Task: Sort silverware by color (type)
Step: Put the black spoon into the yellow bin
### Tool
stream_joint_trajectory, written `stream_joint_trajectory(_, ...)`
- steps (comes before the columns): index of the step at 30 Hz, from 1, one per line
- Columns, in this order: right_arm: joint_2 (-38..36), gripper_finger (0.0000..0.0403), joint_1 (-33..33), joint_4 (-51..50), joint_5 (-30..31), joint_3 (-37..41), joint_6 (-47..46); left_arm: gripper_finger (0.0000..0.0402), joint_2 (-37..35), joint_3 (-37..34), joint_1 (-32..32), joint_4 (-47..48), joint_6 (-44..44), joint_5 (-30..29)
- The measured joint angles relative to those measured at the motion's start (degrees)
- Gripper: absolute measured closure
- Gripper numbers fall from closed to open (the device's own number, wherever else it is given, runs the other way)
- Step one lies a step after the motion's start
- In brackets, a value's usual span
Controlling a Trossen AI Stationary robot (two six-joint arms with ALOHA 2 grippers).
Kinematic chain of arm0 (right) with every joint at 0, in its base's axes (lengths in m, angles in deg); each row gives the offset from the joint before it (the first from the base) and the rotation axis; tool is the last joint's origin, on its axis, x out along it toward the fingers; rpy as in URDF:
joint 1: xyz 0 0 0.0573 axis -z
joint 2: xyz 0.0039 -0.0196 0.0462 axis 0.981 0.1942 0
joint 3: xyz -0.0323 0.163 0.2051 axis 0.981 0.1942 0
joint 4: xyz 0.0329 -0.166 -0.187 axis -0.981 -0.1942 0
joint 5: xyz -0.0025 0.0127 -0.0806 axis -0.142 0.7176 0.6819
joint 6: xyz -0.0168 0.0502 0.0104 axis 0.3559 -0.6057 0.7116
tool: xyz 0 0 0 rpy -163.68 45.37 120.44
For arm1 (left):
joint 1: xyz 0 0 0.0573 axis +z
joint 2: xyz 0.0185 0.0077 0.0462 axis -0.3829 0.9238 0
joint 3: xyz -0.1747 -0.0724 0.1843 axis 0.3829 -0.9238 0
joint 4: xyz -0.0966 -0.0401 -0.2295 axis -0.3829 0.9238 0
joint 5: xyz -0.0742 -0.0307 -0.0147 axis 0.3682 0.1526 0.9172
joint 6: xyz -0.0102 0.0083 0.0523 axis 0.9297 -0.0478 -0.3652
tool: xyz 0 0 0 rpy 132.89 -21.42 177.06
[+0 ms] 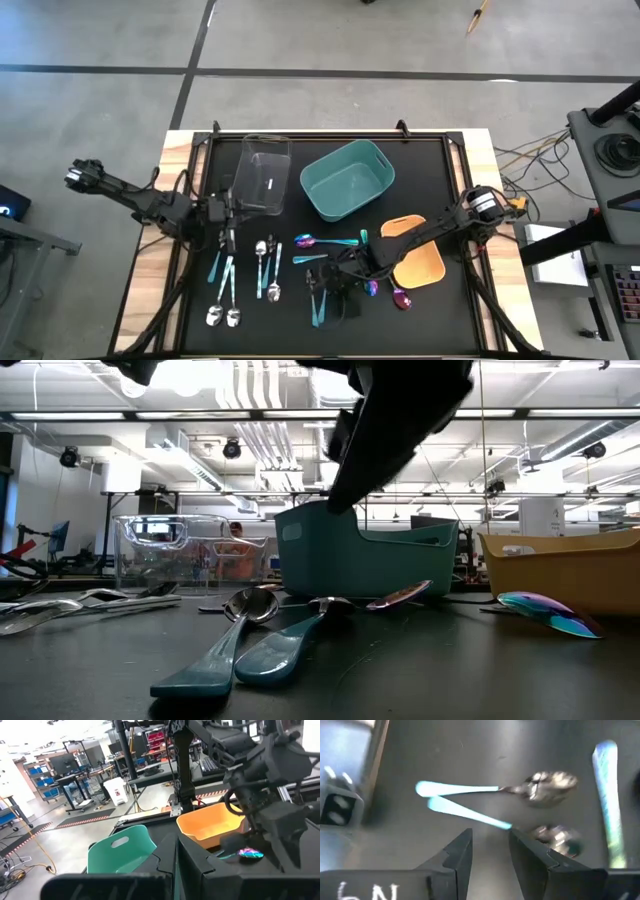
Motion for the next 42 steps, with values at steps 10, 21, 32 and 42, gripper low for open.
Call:
stream_joint_trajectory(10,0.1,0.0284,-0.2,0.0,8.2,0.0,26.8,0.0401,0.0,0.0,-0.1,-2.4,0.2,0.0)
stream_joint_trajectory(21,0.1,0.0258,-0.2,1.8,8.2,0.0,29.1,0.0401,0.9,0.0,-0.1,-2.4,3.1,0.0)
stream_joint_trajectory(32,0.8,0.0223,-0.2,4.2,3.6,0.7,33.9,0.0401,2.6,0.0,-0.1,-2.4,6.7,0.0)
stream_joint_trajectory(42,6.3,0.0229,0.3,9.2,-1.9,0.8,33.9,0.0401,3.2,0.0,-0.1,-3.3,6.7,0.0)
